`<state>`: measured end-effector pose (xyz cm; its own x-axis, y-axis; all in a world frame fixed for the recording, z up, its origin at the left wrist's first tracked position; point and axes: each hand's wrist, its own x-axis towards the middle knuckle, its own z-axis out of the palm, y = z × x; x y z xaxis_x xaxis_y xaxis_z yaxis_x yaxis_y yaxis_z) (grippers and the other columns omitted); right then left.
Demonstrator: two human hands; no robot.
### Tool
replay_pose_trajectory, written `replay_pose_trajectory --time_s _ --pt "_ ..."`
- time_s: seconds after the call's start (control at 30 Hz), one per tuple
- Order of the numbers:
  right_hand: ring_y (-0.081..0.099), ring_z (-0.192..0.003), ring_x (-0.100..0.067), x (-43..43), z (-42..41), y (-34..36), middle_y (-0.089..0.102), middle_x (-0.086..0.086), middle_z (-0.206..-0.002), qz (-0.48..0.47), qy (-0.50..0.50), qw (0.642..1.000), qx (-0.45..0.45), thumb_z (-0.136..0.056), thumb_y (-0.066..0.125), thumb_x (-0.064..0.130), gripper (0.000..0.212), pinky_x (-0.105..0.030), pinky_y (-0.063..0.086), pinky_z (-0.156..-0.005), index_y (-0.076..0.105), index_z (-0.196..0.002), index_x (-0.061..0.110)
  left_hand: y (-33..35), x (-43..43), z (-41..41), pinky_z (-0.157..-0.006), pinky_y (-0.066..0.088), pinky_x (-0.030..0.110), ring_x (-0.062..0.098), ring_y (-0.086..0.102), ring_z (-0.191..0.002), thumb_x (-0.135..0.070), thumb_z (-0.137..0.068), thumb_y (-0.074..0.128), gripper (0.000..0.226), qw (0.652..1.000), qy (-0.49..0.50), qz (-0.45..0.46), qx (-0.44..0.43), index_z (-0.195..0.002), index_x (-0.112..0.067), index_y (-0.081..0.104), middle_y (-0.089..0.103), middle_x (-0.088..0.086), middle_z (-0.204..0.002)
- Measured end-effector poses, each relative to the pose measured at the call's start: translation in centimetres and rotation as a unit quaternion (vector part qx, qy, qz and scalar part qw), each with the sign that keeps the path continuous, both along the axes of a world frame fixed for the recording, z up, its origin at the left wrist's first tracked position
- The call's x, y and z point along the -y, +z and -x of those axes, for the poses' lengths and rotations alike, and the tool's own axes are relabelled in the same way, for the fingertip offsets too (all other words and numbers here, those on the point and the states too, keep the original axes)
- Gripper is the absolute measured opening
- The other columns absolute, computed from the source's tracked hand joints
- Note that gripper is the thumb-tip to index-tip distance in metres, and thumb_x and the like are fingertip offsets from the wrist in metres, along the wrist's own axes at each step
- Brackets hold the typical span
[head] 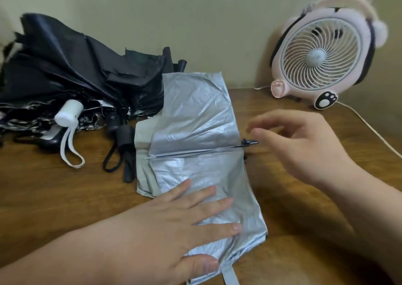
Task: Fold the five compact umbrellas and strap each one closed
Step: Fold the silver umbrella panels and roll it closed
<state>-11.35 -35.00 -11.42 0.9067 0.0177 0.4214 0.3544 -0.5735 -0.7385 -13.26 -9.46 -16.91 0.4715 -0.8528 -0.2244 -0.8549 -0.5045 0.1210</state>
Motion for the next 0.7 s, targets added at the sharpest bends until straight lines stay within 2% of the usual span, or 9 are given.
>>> replay_pose_trajectory --time_s 0.07,0.13,0.17,0.2,0.27,0.33,0.43,0.53,0.7 --pt "0.068 -0.079 -0.006 -1.2 -4.1 1.6 0.075 0.009 -0.097 -0.039 -0.040 0.996 -0.064 -0.087 0.076 0.022 0.032 -0.021 0.054 -0.067 0.071 -0.119 0.026 -0.6 -0.5 -0.1 -0.127 -0.009 0.042 0.007 -0.012 -0.156 -0.070 -0.102 0.002 0.058 0.998 -0.031 0.009 0.045 -0.157 -0.055 0.004 -0.010 -0.026 -0.168" --pt "0.068 -0.093 -0.009 -2.1 -7.5 2.4 0.071 0.006 -0.111 -0.075 -0.044 0.991 -0.103 -0.085 0.078 0.027 0.052 -0.026 0.054 -0.077 0.061 -0.134 0.026 -0.5 -0.7 0.0 -0.120 0.027 0.048 0.017 0.022 -0.155 -0.064 -0.107 0.012 0.056 0.996 -0.007 -0.038 0.082 -0.159 -0.047 0.022 0.022 -0.014 -0.168" --pt "0.068 -0.098 -0.010 -2.4 -8.8 2.5 0.069 0.004 -0.114 -0.106 -0.045 0.987 -0.116 -0.084 0.079 0.028 0.056 -0.029 0.054 -0.081 0.059 -0.136 0.026 -0.5 -0.6 -0.1 -0.116 0.030 0.049 0.019 0.025 -0.154 -0.063 -0.107 0.013 0.055 0.995 0.000 -0.049 0.086 -0.158 -0.046 0.023 0.026 -0.012 -0.167" --pt "0.067 -0.101 -0.013 -2.8 -9.7 2.6 0.068 0.001 -0.115 -0.138 -0.040 0.982 -0.126 -0.083 0.080 0.027 0.056 -0.031 0.055 -0.082 0.060 -0.135 0.025 -0.5 -0.5 -0.1 -0.118 0.025 0.052 0.018 0.017 -0.156 -0.064 -0.106 0.013 0.055 0.996 -0.010 -0.044 0.072 -0.158 -0.048 0.020 0.020 -0.013 -0.169" --pt "0.066 -0.104 -0.018 -3.6 -10.8 2.7 0.067 -0.002 -0.115 -0.196 -0.023 0.969 -0.147 -0.083 0.080 0.022 0.051 -0.033 0.055 -0.081 0.062 -0.130 0.022 -0.6 -0.4 -0.3 -0.121 -0.009 0.053 0.009 -0.019 -0.155 -0.069 -0.103 0.011 0.054 0.998 -0.019 0.038 0.039 -0.156 -0.058 0.001 -0.013 -0.024 -0.168" --pt "0.067 -0.106 -0.021 -4.2 -11.1 3.0 0.068 -0.004 -0.116 -0.231 0.002 0.960 -0.157 -0.083 0.080 0.017 0.047 -0.033 0.054 -0.078 0.062 -0.127 0.020 -0.1 -0.2 0.0 -0.113 -0.034 0.037 -0.003 -0.040 -0.142 -0.070 -0.101 0.010 0.053 0.999 -0.016 0.046 0.019 -0.149 -0.064 -0.012 -0.036 -0.035 -0.155" --pt "0.073 -0.101 -0.025 -4.3 -10.2 3.2 0.069 -0.013 -0.123 -0.266 0.059 0.953 -0.129 -0.081 0.082 0.013 0.050 -0.032 0.057 -0.075 0.064 -0.127 0.018 0.3 -0.1 0.2 -0.112 -0.035 0.030 -0.008 -0.045 -0.136 -0.066 -0.104 0.014 0.053 0.999 -0.018 0.027 -0.003 -0.151 -0.063 -0.011 -0.038 -0.034 -0.154" --pt "0.073 -0.105 -0.028 -3.7 -7.1 3.0 0.072 -0.016 -0.121 -0.254 0.120 0.955 -0.098 -0.084 0.080 0.008 0.050 -0.039 0.059 -0.090 0.064 -0.131 0.013 0.4 -0.3 0.4 -0.115 -0.031 0.033 -0.008 -0.044 -0.137 -0.066 -0.104 0.015 0.053 1.000 -0.006 0.017 -0.022 -0.152 -0.064 -0.008 -0.034 -0.034 -0.156" --pt "0.071 -0.098 -0.022 -1.3 0.0 0.0 0.076 -0.012 -0.108 -0.229 0.188 0.946 -0.134 -0.076 0.081 0.040 0.044 -0.029 0.056 -0.079 0.077 -0.108 0.010 1.2 0.2 1.5 -0.120 -0.025 0.032 -0.001 -0.032 -0.148 -0.071 -0.097 0.005 0.064 0.998 0.047 0.029 0.006 -0.158 -0.054 -0.002 -0.022 -0.026 -0.165"
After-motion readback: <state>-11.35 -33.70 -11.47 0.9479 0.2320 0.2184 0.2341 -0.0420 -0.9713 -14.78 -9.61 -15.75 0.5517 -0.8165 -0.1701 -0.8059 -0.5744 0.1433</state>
